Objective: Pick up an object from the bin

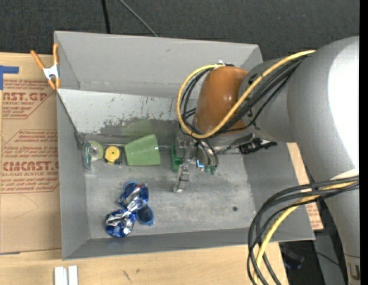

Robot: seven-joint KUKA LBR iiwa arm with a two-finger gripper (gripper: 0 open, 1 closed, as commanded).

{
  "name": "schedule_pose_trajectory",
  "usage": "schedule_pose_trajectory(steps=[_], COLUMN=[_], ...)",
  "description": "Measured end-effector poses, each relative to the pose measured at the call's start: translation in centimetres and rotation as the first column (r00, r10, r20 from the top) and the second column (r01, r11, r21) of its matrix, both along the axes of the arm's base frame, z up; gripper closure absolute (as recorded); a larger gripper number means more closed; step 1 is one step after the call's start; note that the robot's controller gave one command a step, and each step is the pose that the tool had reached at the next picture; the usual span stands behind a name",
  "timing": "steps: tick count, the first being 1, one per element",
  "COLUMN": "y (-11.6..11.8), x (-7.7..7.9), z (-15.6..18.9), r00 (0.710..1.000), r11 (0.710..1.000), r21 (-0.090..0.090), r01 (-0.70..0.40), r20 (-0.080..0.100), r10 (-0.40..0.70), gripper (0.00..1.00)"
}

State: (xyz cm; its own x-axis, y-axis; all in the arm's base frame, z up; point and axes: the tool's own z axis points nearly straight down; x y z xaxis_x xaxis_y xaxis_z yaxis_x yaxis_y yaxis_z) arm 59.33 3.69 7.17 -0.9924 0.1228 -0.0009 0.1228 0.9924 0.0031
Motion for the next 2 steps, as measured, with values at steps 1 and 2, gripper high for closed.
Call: schedule_pose_trajectory(steps=[1, 2], y=[-0.1, -0.3], x=[0.5, -3.5], z=[0.5, 14.6], r00=[1.000, 0.999], r11=[1.000, 0.999], r21=[0.000, -0.003], r01=[0.002, -0.037], r20=[0.019, 0.008], r10=[-0.002, 0.037], gripper=[1.00, 1.00])
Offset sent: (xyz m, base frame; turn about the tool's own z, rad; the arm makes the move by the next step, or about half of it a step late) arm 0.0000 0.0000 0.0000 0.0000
